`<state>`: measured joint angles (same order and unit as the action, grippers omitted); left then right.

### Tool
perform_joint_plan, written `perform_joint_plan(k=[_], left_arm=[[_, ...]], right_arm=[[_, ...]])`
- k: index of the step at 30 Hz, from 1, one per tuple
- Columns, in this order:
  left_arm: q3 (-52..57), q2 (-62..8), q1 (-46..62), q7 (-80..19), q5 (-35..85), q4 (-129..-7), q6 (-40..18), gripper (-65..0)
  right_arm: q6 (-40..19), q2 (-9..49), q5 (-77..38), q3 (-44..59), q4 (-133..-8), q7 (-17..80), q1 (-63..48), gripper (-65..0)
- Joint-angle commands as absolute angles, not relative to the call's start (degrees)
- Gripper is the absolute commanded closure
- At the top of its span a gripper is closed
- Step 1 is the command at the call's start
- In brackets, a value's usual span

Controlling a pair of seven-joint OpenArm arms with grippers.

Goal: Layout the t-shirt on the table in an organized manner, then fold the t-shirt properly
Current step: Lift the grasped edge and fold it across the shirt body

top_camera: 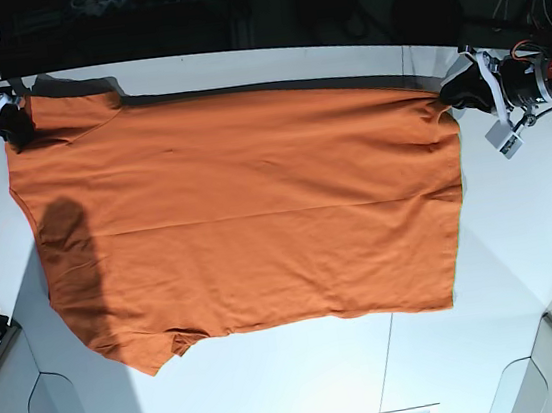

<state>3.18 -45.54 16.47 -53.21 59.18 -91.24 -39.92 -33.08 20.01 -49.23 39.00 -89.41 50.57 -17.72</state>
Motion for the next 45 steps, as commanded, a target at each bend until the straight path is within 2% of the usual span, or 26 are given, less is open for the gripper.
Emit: perform_joint_plan(k=[1, 10, 30, 31, 33, 36, 37, 38, 45], left_arm=[[3.9, -46.8, 15.7, -51.5, 59.4, -92.0, -40.0, 0.0], [3.8, -46.8, 11.6, -47.4, 53.7, -91.0, -40.0, 0.0], [3.6, -42.4, -4.1, -42.7, 48.1, -72.9, -40.0, 0.0], [3.6, -42.3, -4.5, -42.3, 48.1, -72.1, -40.0, -1.2], [3.6, -42.4, -4.8, -41.0, 48.1, -70.8, -40.0, -10.3], [3.6, -42.2, -4.8, -39.6, 48.1, -70.0, -40.0, -27.0], [3.6, -42.2, -4.8, -39.6, 48.1, -70.0, -40.0, -30.1], [3.6, -42.2, -4.8, -39.7, 48.2, -70.0, -40.0, -30.6], [3.7, -42.3, -4.8, -46.6, 54.7, -70.3, -40.0, -30.5]], right_arm=[[-33.8, 21.2, -50.2, 39.7, -90.3, 49.0, -16.7, 0.0], [-33.8, 21.2, -47.3, 39.5, -89.9, 48.7, -7.6, 0.0], [-33.8, 20.9, -43.4, 37.0, -74.3, 46.0, 8.6, 0.0], [-33.8, 20.9, -43.1, 37.0, -74.0, 46.0, 8.9, 0.0], [-33.7, 20.8, -43.0, 37.0, -73.5, 45.6, 9.0, 0.0], [-33.7, 20.8, -43.0, 37.0, -73.1, 45.2, 9.0, -20.3], [-33.7, 20.8, -43.0, 37.0, -73.0, 45.0, 9.0, -25.7], [-33.6, 20.8, -43.0, 37.0, -73.0, 45.0, 9.0, -29.2], [-32.8, 21.0, -44.1, 40.1, -73.6, 46.4, 8.8, -30.3]])
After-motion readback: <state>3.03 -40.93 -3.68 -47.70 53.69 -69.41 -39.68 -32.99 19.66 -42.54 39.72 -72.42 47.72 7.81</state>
